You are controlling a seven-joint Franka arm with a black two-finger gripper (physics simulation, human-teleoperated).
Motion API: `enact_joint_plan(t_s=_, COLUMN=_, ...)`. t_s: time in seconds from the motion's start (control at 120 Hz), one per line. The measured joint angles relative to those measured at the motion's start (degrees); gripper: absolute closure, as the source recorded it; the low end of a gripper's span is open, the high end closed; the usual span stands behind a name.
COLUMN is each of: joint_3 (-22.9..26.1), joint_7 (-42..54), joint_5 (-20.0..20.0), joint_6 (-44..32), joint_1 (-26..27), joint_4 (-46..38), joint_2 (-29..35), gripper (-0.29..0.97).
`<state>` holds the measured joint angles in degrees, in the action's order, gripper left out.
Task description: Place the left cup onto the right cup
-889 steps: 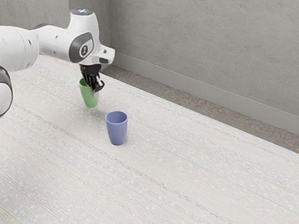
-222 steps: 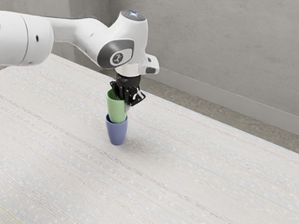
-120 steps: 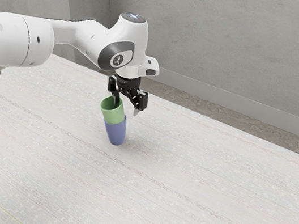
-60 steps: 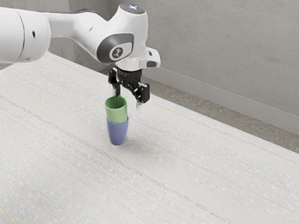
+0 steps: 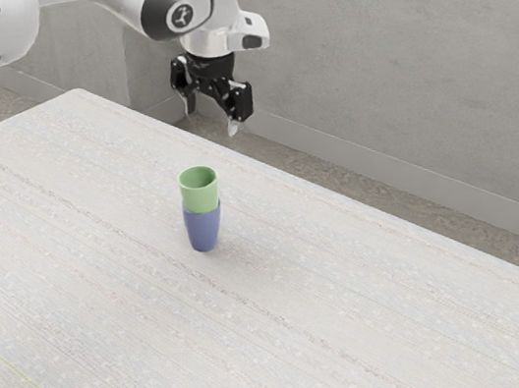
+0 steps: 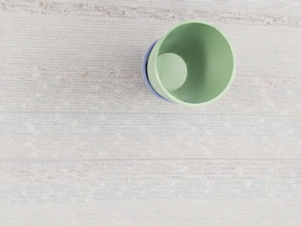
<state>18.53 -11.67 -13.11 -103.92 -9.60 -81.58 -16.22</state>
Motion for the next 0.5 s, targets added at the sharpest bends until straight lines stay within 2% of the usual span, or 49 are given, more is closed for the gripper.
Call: enact_joint_plan(t_s=0.5, joint_3=-4.65, joint_7=0.38, joint_5=1.61, joint_6=11.61, joint_1=-0.2, joint_4=-2.23, joint_2=12.28, gripper=0.0)
